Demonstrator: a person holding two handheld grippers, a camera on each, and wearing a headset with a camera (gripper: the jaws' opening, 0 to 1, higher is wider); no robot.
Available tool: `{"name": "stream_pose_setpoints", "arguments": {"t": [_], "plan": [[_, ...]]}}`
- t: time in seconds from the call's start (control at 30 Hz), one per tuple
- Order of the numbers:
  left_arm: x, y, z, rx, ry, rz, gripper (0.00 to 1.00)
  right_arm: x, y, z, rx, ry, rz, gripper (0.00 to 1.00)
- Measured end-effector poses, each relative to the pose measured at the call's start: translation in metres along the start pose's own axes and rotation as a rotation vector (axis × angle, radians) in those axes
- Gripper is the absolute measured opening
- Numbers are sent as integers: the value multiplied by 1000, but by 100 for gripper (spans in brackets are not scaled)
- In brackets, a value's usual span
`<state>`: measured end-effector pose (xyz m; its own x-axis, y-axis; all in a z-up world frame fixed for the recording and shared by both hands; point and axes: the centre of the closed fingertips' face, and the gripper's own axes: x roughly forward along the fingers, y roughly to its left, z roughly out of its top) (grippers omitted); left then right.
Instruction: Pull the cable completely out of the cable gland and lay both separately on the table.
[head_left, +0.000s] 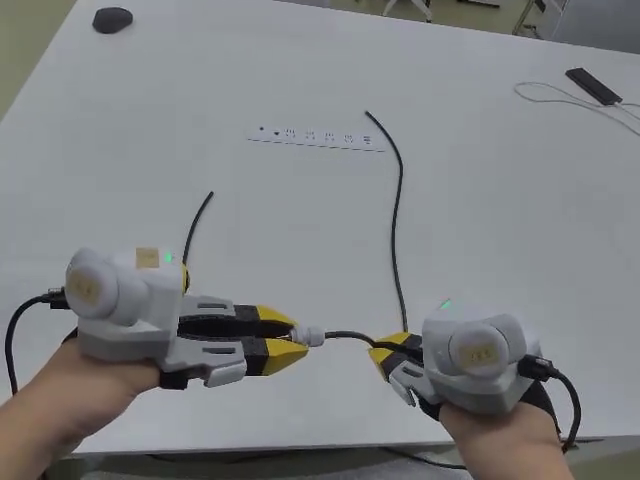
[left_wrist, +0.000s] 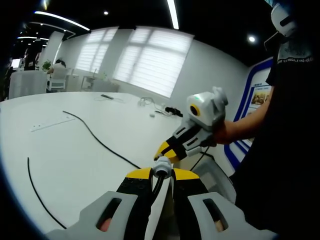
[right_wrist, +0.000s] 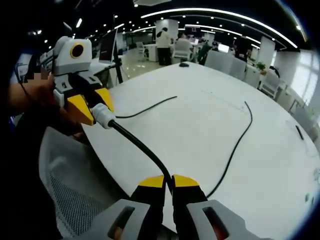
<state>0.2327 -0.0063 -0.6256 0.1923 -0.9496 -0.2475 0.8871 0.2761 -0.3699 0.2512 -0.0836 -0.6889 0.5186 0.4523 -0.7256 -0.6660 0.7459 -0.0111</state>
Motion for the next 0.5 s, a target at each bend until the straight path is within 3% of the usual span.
{"name": "stream_pose_setpoints", "arguments": {"t": [0.3, 0.5], "plan": [[-2, 2, 4, 12, -6, 15, 15, -8, 1, 4, -43, -21, 7, 1], [-9, 7, 11, 0, -34, 28, 15, -19, -3, 18, -80, -33, 23, 2]]}}
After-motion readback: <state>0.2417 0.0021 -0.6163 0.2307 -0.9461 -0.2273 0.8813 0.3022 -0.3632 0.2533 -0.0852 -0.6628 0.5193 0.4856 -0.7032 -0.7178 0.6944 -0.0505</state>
